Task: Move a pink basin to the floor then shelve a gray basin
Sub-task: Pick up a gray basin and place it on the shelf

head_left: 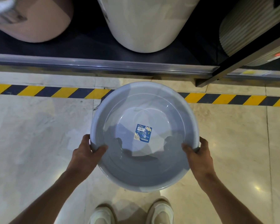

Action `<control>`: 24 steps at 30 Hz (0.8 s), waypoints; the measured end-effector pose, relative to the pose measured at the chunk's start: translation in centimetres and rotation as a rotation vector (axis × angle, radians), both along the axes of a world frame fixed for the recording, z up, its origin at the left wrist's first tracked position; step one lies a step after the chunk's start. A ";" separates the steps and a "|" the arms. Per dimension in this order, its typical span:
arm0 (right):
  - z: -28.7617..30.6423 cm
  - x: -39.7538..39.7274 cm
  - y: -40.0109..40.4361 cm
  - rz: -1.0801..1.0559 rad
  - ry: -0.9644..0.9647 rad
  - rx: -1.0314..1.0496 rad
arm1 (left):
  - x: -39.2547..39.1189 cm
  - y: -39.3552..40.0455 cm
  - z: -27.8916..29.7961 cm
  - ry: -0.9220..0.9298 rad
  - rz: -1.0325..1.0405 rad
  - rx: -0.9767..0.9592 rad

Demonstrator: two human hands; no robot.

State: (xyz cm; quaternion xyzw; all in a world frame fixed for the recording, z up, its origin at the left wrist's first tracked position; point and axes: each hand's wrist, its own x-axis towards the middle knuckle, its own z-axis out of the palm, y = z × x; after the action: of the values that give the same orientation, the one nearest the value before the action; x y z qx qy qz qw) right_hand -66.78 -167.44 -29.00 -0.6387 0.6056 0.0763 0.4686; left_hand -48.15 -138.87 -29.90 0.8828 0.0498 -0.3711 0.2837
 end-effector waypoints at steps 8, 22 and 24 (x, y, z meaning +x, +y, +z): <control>-0.8 -1.0 0.6 0.034 0.011 0.001 | -0.5 0.0 -0.7 -0.026 0.034 -0.015; 4.6 0.2 1.5 0.028 -0.128 -0.089 | -0.6 0.0 5.1 -0.073 0.124 -0.061; 6.2 0.3 1.7 0.031 -0.160 -0.092 | -0.3 0.3 7.2 -0.092 0.117 -0.074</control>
State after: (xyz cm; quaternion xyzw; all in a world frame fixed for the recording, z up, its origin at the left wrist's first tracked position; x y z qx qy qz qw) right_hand -66.50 -165.74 -22.75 -0.6729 0.5591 0.0045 0.4843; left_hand -48.41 -138.52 -22.73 0.8834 0.0746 -0.3146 0.3393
